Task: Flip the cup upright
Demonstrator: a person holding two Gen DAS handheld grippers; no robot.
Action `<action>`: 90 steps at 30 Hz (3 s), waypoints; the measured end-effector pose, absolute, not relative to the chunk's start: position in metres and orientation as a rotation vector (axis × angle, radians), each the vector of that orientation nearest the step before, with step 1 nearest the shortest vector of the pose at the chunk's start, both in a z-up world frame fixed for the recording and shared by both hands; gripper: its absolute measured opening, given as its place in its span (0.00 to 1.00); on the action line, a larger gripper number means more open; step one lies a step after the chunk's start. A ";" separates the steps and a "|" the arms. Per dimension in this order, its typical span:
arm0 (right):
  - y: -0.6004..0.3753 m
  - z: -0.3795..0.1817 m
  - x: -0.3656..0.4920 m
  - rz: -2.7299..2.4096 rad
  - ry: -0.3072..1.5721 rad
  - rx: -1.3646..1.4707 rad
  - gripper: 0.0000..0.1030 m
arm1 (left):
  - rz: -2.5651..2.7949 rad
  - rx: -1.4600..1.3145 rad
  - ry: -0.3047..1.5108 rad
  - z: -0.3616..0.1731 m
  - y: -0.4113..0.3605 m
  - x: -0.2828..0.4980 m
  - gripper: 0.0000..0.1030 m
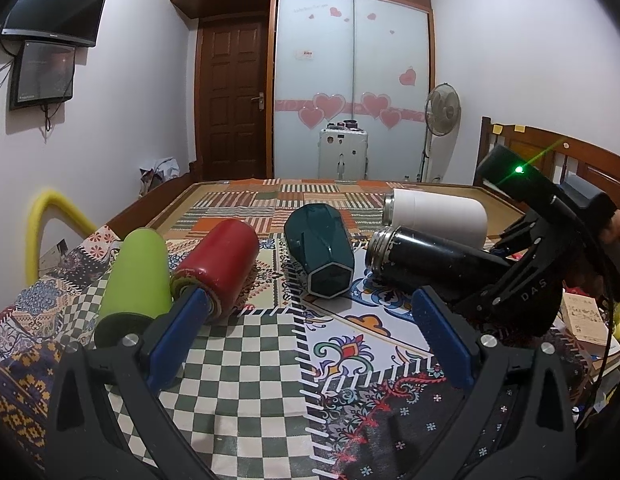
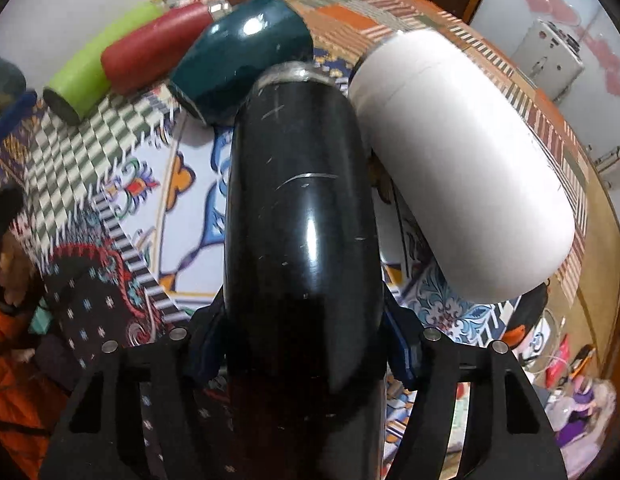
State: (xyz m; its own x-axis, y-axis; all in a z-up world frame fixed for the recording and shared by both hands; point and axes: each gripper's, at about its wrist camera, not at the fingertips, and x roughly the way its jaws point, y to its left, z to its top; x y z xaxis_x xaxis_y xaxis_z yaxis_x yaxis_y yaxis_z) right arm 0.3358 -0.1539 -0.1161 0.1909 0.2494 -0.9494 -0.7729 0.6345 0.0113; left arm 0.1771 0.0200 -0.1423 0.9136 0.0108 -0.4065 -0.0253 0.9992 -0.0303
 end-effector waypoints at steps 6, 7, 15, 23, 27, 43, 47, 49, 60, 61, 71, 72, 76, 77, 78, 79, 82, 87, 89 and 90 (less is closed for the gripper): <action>-0.155 -0.107 0.305 0.741 1.138 -0.501 0.60 | 0.037 -0.035 0.421 -0.138 0.024 0.174 1.00; -0.155 -0.104 0.299 0.743 1.130 -0.502 0.60 | 0.041 -0.038 0.418 -0.137 0.025 0.172 1.00; -0.151 -0.069 0.253 0.768 1.046 -0.488 0.60 | 0.077 -0.051 0.394 -0.122 0.036 0.153 1.00; -0.111 -0.069 0.226 0.845 1.023 -0.492 0.60 | 0.119 -0.035 0.379 -0.110 0.052 0.130 1.00; -0.094 -0.080 0.217 0.879 1.054 -0.497 0.60 | 0.135 -0.035 0.384 -0.111 0.064 0.124 1.00; -0.065 -0.108 0.229 0.869 1.189 -0.570 0.60 | 0.144 -0.064 0.421 -0.126 0.080 0.131 1.00; -0.062 -0.110 0.224 0.850 1.196 -0.603 0.60 | 0.145 -0.063 0.435 -0.125 0.077 0.132 1.00; -0.067 -0.108 0.220 0.852 1.183 -0.591 0.60 | 0.143 -0.053 0.445 -0.125 0.074 0.132 1.00; -0.137 -0.030 0.189 0.807 0.859 -0.389 0.62 | 0.050 -0.072 0.565 -0.111 0.038 0.150 1.00; -0.144 -0.024 0.187 0.781 0.819 -0.381 0.65 | 0.030 -0.089 0.601 -0.112 0.036 0.155 1.00; -0.204 -0.011 0.181 0.653 0.631 -0.262 0.70 | -0.019 -0.397 0.974 -0.146 0.032 0.216 1.00; -0.205 -0.013 0.181 0.649 0.628 -0.254 0.70 | -0.021 -0.402 0.985 -0.145 0.032 0.219 1.00; -0.218 -0.023 0.185 0.649 0.627 -0.208 0.70 | -0.015 -0.331 1.001 -0.144 0.017 0.232 1.00; -0.222 -0.026 0.186 0.651 0.632 -0.193 0.70 | -0.020 -0.308 1.012 -0.145 0.011 0.235 1.00; -0.223 -0.028 0.188 0.652 0.636 -0.185 0.70 | -0.030 -0.295 1.029 -0.148 0.005 0.239 1.00; -0.226 -0.030 0.189 0.654 0.638 -0.178 0.70 | -0.035 -0.295 1.042 -0.150 0.003 0.241 1.00; -0.232 -0.036 0.191 0.652 0.637 -0.161 0.70 | -0.021 -0.292 1.049 -0.154 -0.005 0.250 1.00; -0.238 -0.039 0.189 0.659 0.625 -0.146 0.70 | -0.038 -0.283 1.054 -0.159 -0.013 0.259 1.00; -0.239 -0.040 0.188 0.662 0.620 -0.141 0.70 | -0.054 -0.263 1.050 -0.159 -0.016 0.263 1.00; -0.240 -0.040 0.189 0.665 0.620 -0.138 0.70 | -0.066 -0.234 1.042 -0.159 -0.020 0.264 0.99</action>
